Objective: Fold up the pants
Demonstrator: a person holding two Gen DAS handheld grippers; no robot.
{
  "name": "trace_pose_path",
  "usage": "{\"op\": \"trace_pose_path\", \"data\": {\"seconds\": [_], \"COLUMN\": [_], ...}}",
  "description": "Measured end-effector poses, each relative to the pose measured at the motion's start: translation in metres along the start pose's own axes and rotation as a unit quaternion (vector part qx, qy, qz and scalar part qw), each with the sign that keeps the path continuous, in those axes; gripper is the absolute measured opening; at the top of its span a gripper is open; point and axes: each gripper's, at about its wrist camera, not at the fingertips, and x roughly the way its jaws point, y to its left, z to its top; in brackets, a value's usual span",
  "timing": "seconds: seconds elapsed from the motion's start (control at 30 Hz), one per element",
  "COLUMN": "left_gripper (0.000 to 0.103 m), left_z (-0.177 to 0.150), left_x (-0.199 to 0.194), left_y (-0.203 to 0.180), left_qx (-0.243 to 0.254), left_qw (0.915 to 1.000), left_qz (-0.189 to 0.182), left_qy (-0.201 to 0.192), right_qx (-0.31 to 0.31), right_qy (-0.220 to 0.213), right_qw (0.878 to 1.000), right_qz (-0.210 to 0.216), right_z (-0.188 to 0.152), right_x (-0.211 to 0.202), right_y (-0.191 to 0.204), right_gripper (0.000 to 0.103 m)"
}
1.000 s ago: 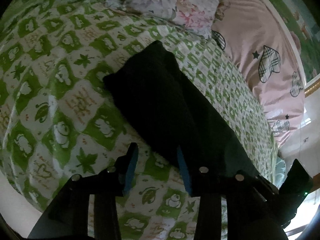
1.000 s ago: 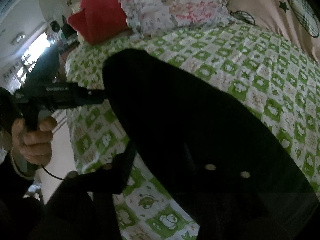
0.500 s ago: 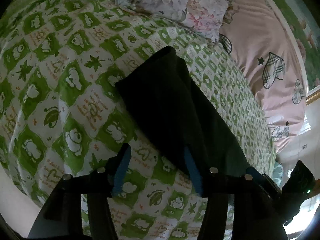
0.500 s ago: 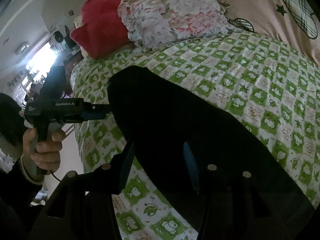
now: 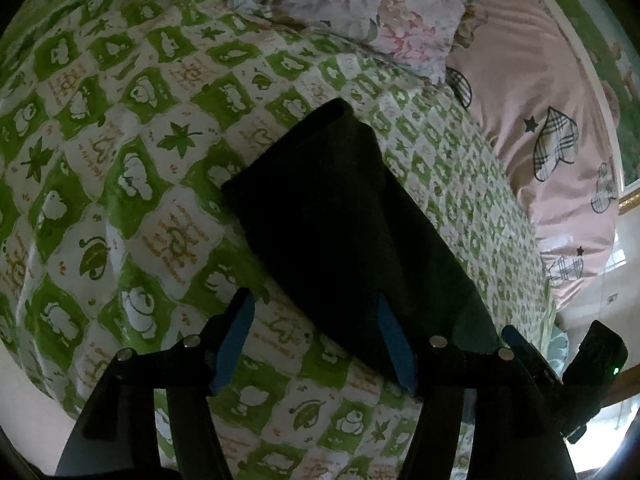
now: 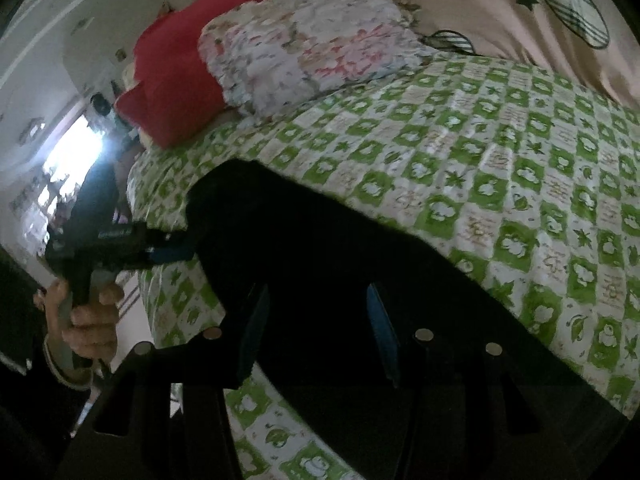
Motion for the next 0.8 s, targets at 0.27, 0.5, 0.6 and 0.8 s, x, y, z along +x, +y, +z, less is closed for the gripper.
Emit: {"op": "trace_pose_path", "data": {"seconds": [0.27,0.5,0.6,0.8], "left_gripper": [0.064,0.064,0.064,0.062], "left_z": [0.008,0.015,0.017,0.02], "left_x": [0.003,0.007,0.012,0.022], "left_y": [0.005,0.01,0.015,0.016], "left_qx": [-0.004,-0.011,-0.018,-0.014], "left_qw": [1.0,0.9999,0.9998,0.9996], "left_qz": [0.006,0.01,0.013,0.024], "left_qy": [0.001,0.001,0.002,-0.002], "right_qx": [0.039,0.079,0.084,0.036], "right_qy": [-0.011,-0.001,0.024,0.09], "right_qw": [0.999,0.997,0.996,0.995], "right_qz": [-0.005,-0.008,-0.017,-0.024], "right_z": [0.029,0.049,0.05,0.039], "right_x": [0.009,0.034,0.05,0.083], "right_y": [-0.031,-0.067,-0.078,-0.069], "right_gripper": [0.052,0.052,0.051,0.041]}}
